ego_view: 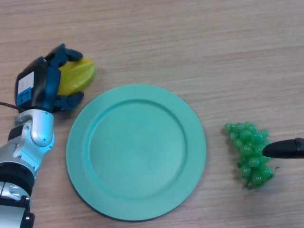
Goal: Pick up the yellow starfruit and place it on the plate
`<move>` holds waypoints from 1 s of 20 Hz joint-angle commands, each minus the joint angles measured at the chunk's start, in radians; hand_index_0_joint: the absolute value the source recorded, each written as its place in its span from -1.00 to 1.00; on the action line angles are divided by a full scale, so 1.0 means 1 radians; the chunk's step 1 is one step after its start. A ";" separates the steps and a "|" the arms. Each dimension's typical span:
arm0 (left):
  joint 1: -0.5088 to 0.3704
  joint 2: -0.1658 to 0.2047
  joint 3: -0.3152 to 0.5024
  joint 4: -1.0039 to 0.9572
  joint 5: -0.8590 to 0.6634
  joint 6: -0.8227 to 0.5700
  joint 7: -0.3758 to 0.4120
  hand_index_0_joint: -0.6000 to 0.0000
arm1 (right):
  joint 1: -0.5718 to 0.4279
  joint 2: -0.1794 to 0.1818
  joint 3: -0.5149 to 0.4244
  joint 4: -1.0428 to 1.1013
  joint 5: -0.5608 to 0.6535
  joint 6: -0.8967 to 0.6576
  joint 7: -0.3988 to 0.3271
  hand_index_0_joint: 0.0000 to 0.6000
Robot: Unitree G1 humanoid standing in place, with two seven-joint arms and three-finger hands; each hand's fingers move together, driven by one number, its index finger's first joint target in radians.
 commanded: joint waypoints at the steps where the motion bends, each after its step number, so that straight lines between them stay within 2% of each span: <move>1: -0.048 0.076 0.028 -0.047 0.037 -0.028 0.098 -1.00 | -0.009 -0.026 -0.057 -0.065 0.019 -0.118 -0.006 -1.00; 7: 0.004 0.116 0.072 -0.233 0.037 0.048 0.055 -1.00 | -0.014 -0.024 -0.055 -0.084 0.032 -0.097 -0.001 -1.00; 11: 0.087 0.124 0.125 -0.489 -0.040 0.071 -0.062 -1.00 | -0.029 -0.028 -0.047 -0.080 0.035 -0.081 -0.010 -1.00; 13: 0.158 0.105 0.135 -0.655 -0.062 0.145 -0.114 -1.00 | -0.037 -0.029 -0.036 -0.069 0.029 -0.085 -0.015 -1.00; 15: 0.235 0.074 0.147 -0.846 -0.134 0.195 -0.208 -1.00 | -0.040 -0.030 -0.028 -0.055 0.023 -0.101 -0.015 -1.00; 18: 0.383 0.003 0.133 -1.141 -0.233 0.277 -0.329 -1.00 | -0.040 -0.031 -0.023 -0.035 0.034 -0.103 -0.007 -1.00; 19: 0.412 -0.009 0.124 -1.191 -0.237 0.283 -0.351 -1.00 | -0.045 -0.032 -0.020 -0.031 0.038 -0.100 -0.011 -1.00; 20: 0.468 -0.037 0.102 -1.276 -0.243 0.304 -0.401 -1.00 | -0.061 -0.037 -0.012 -0.020 0.041 -0.095 -0.020 -1.00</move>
